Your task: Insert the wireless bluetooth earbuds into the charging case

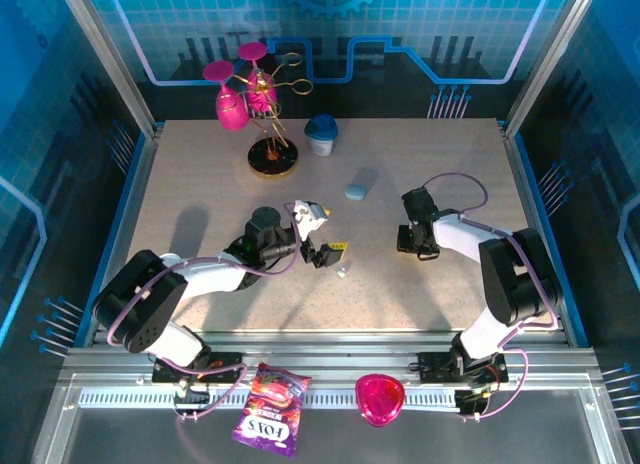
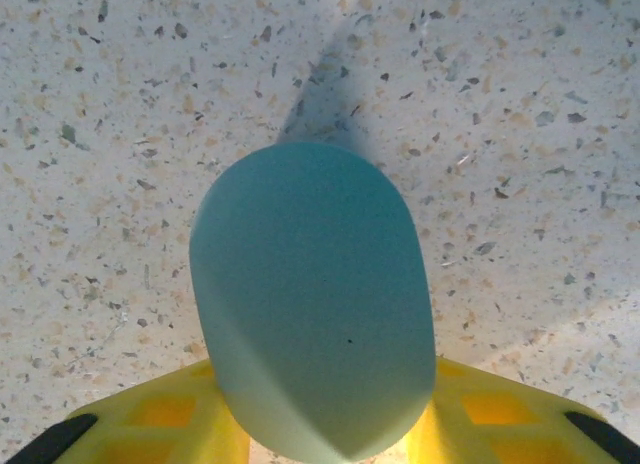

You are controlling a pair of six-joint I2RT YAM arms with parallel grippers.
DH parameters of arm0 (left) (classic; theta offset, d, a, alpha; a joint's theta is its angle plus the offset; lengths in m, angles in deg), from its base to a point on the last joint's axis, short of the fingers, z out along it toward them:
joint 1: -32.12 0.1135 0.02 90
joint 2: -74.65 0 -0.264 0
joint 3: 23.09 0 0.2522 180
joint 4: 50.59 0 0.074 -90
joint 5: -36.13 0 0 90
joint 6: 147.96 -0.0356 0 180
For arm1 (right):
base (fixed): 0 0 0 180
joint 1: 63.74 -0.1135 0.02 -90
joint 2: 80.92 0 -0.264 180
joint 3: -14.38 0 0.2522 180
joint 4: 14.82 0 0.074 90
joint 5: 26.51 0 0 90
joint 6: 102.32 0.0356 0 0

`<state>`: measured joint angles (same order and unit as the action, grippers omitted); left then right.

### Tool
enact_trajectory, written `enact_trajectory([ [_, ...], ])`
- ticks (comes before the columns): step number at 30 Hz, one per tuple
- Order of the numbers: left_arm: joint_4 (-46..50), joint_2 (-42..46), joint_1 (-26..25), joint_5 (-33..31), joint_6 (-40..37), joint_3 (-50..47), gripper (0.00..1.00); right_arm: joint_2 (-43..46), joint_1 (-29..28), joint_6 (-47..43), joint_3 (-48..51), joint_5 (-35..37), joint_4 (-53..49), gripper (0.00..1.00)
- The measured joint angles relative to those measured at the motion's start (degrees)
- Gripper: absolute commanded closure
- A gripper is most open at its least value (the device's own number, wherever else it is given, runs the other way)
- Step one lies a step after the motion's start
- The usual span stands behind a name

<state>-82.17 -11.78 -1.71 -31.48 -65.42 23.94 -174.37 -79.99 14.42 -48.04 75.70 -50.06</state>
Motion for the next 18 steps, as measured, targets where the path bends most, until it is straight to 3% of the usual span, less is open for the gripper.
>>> enact_trajectory([
  [10, 0.0, 0.0, 0.0, 0.0, 0.0, 0.0, 0.01, 5.4, -1.7, -3.8, 1.2, -0.8, -0.2, 0.62],
  [18, -1.4, -0.9, 1.1, 1.2, 4.3, 0.0, 0.01, 13.9, -4.7, -11.0, 4.2, -12.0, 0.4, 0.62],
])
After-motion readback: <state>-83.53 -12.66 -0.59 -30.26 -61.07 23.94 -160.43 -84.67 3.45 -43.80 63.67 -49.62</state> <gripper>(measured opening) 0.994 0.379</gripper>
